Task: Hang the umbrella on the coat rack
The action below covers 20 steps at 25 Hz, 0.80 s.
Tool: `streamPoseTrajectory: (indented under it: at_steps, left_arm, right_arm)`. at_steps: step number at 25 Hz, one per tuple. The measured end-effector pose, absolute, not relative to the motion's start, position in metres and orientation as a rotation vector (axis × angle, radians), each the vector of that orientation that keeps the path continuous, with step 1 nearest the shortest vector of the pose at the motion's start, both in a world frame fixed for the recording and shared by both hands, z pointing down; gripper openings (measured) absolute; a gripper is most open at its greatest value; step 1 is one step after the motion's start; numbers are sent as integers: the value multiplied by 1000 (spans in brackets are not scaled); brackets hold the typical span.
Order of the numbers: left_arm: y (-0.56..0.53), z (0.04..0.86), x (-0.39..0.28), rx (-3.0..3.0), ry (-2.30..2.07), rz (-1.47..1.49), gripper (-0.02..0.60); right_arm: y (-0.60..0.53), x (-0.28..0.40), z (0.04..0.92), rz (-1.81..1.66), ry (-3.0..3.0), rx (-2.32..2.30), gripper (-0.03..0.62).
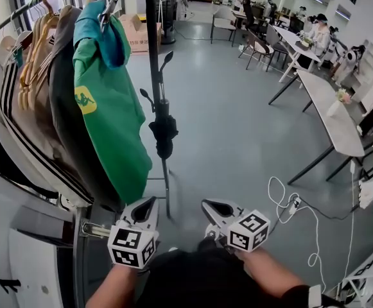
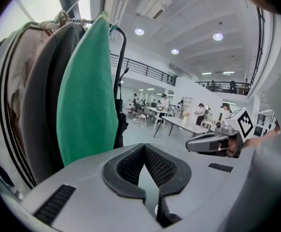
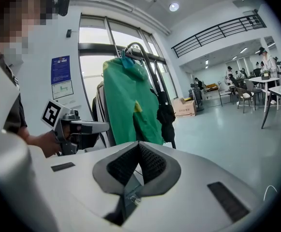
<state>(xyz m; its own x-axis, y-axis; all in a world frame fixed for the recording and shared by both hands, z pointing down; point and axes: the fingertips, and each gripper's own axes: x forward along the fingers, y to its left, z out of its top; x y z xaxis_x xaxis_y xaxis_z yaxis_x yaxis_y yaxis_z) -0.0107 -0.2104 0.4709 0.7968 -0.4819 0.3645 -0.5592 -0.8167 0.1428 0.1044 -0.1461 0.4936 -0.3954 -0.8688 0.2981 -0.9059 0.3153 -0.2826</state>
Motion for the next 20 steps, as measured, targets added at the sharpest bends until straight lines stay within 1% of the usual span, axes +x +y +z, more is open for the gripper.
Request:
streamPoseTrajectory:
  at_steps: [20]
  left_arm:
    - [-206,471,-10,2745,-802,459,15]
  right_arm:
    - [-142,104,491,603,-2471,1667,11]
